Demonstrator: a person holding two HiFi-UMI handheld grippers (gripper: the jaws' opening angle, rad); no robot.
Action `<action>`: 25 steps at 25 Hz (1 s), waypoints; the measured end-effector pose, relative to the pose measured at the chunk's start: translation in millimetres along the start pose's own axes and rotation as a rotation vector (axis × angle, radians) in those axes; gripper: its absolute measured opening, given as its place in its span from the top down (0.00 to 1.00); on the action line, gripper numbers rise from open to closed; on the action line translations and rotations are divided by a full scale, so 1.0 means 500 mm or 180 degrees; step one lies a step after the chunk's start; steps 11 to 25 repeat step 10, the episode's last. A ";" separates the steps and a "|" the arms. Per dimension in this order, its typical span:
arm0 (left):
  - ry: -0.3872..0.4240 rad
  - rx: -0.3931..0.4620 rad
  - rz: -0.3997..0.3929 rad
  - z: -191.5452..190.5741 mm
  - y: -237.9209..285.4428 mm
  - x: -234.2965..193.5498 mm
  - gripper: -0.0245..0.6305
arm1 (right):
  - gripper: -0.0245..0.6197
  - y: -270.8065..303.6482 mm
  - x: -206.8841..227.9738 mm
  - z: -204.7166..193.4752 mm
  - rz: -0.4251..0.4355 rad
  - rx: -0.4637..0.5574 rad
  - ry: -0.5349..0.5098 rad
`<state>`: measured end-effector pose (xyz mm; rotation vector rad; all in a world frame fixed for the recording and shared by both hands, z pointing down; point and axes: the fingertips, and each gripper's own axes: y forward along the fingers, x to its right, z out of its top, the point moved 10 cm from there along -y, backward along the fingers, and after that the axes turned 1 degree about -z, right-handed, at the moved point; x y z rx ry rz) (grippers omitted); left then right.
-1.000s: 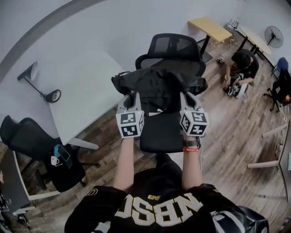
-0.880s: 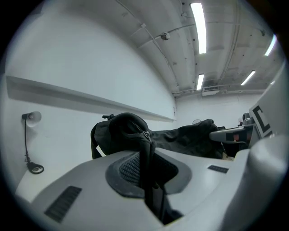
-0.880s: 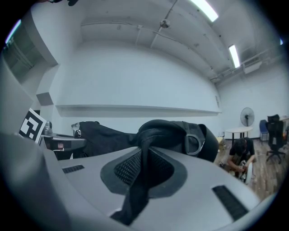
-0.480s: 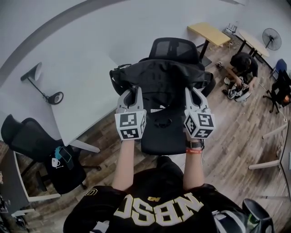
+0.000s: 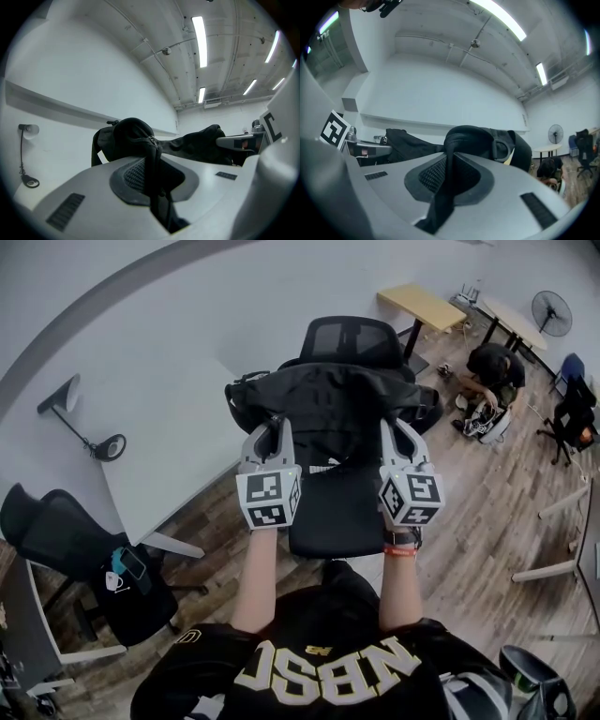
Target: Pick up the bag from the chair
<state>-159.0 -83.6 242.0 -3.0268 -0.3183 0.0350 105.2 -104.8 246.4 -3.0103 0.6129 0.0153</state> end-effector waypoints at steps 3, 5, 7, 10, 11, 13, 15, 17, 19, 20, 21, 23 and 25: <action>-0.0069 0.0009 -0.0028 -0.006 0.002 0.001 0.89 | 0.90 -0.004 0.001 -0.002 -0.0002 -0.0021 0.0017; -0.0217 0.0009 -0.0060 -0.009 0.007 0.000 0.89 | 0.90 -0.002 0.003 -0.005 0.0008 -0.0039 0.0015; -0.0372 0.0037 -0.0097 -0.006 0.016 0.000 0.89 | 0.90 0.005 0.006 -0.006 0.0035 -0.0045 0.0018; -0.0458 0.0104 -0.0165 0.007 0.035 0.004 0.89 | 0.90 0.015 0.014 -0.002 0.0065 -0.0012 0.0036; -0.0458 0.0104 -0.0165 0.007 0.035 0.004 0.89 | 0.90 0.015 0.014 -0.002 0.0065 -0.0012 0.0036; -0.0458 0.0104 -0.0165 0.007 0.035 0.004 0.89 | 0.90 0.015 0.014 -0.002 0.0065 -0.0012 0.0036; -0.0458 0.0104 -0.0165 0.007 0.035 0.004 0.89 | 0.90 0.015 0.014 -0.002 0.0065 -0.0012 0.0036; -0.0458 0.0104 -0.0165 0.007 0.035 0.004 0.89 | 0.90 0.015 0.014 -0.002 0.0065 -0.0012 0.0036; -0.0458 0.0104 -0.0165 0.007 0.035 0.004 0.89 | 0.90 0.015 0.014 -0.002 0.0065 -0.0012 0.0036; -0.0458 0.0104 -0.0165 0.007 0.035 0.004 0.89 | 0.90 0.015 0.014 -0.002 0.0065 -0.0012 0.0036; -0.0458 0.0104 -0.0165 0.007 0.035 0.004 0.89 | 0.90 0.015 0.014 -0.002 0.0065 -0.0012 0.0036; -0.0458 0.0104 -0.0165 0.007 0.035 0.004 0.89 | 0.90 0.015 0.014 -0.002 0.0065 -0.0012 0.0036; -0.0458 0.0104 -0.0165 0.007 0.035 0.004 0.89 | 0.90 0.015 0.014 -0.002 0.0065 -0.0012 0.0036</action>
